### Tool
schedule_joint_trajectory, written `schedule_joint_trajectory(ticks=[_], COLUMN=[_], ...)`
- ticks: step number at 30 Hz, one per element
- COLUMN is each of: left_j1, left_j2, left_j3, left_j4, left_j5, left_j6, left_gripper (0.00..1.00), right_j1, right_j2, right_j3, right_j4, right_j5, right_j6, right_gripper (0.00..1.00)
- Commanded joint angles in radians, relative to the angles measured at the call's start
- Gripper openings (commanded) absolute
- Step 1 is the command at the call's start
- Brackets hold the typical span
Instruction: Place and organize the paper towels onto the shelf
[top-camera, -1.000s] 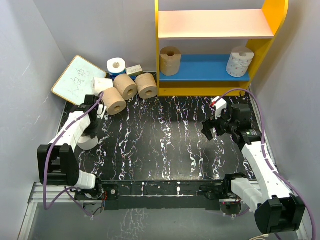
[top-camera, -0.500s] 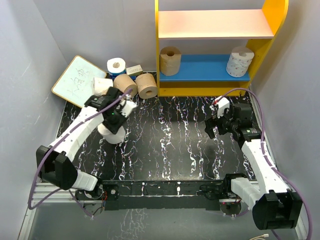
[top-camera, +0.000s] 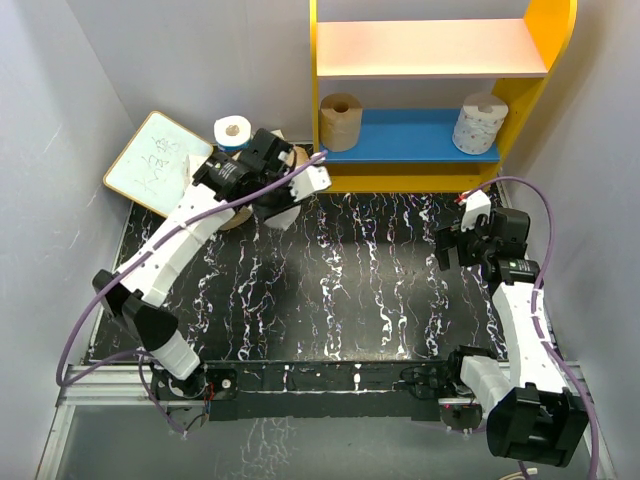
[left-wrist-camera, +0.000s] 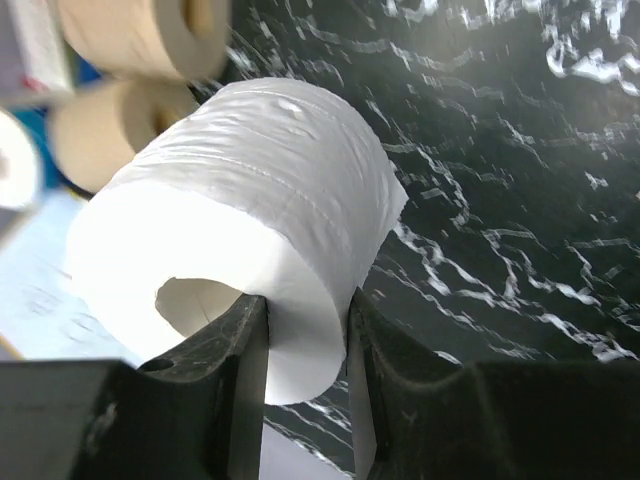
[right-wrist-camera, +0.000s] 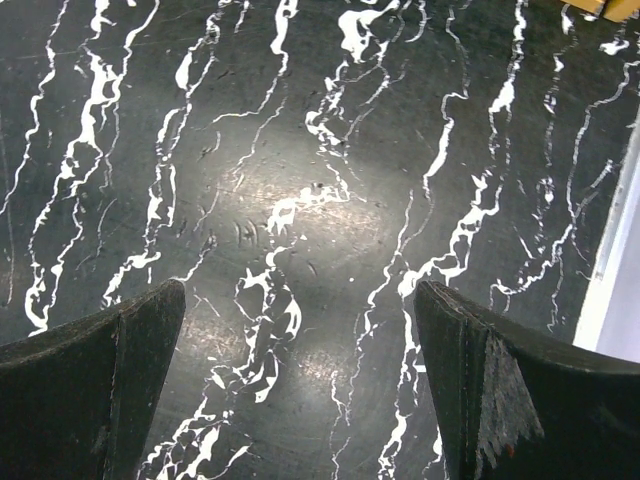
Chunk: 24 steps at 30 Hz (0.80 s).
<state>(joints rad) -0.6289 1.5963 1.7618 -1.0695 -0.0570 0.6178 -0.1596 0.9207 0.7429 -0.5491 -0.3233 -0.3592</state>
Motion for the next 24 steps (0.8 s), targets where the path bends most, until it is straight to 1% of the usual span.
schedule_joint_trajectory(ticks=[1,3,4,8,10,11,12,16,17,21,24], left_j1=[-0.081,-0.103,-0.119,-0.19,-0.208,-0.213,-0.215,-0.22,-0.222,-0.227,-0.228], left_j2=[0.139,0.281,0.327,0.496,0.607,0.651,0.673,0.65,0.65,0.719,0.738], left_j3=[0.233,0.381,0.446,0.611,0.764,0.824,0.853,0.743,0.746,0.848,0.842], left_j4=[-0.004,-0.067,-0.082,-0.074,-0.117,-0.118,-0.093,0.141,0.187,0.278,0.383], left_j5=[-0.067,-0.06,-0.062,-0.121,-0.113,-0.118,-0.123,-0.161,-0.163,-0.186,-0.214], left_j6=[0.194,0.221,0.24,0.323,0.335,0.344,0.356,0.43,0.444,0.498,0.548], left_gripper=[0.0,0.0,0.0,0.0,0.0,0.0,0.0,0.0,0.0,0.0,0.0], right_j1=[-0.047,-0.065,-0.072,-0.093,-0.098,-0.1,-0.102,-0.113,-0.114,-0.115,-0.115], right_j2=[-0.032,-0.035,-0.038,-0.039,-0.036,-0.036,-0.038,-0.042,-0.041,-0.033,-0.032], right_j3=[0.046,0.048,0.048,0.047,0.047,0.047,0.047,0.047,0.047,0.046,0.046], right_j4=[0.042,0.035,0.034,0.03,0.029,0.028,0.028,0.023,0.022,0.023,0.023], right_j5=[0.021,0.012,0.007,-0.005,-0.008,-0.01,-0.013,-0.033,-0.033,-0.039,-0.041], right_j6=[0.019,0.019,0.019,0.017,0.014,0.014,0.013,0.006,0.005,0.003,0.002], right_gripper=[0.98,0.98,0.98,0.98,0.98,0.98,0.98,0.98,0.98,0.98,0.98])
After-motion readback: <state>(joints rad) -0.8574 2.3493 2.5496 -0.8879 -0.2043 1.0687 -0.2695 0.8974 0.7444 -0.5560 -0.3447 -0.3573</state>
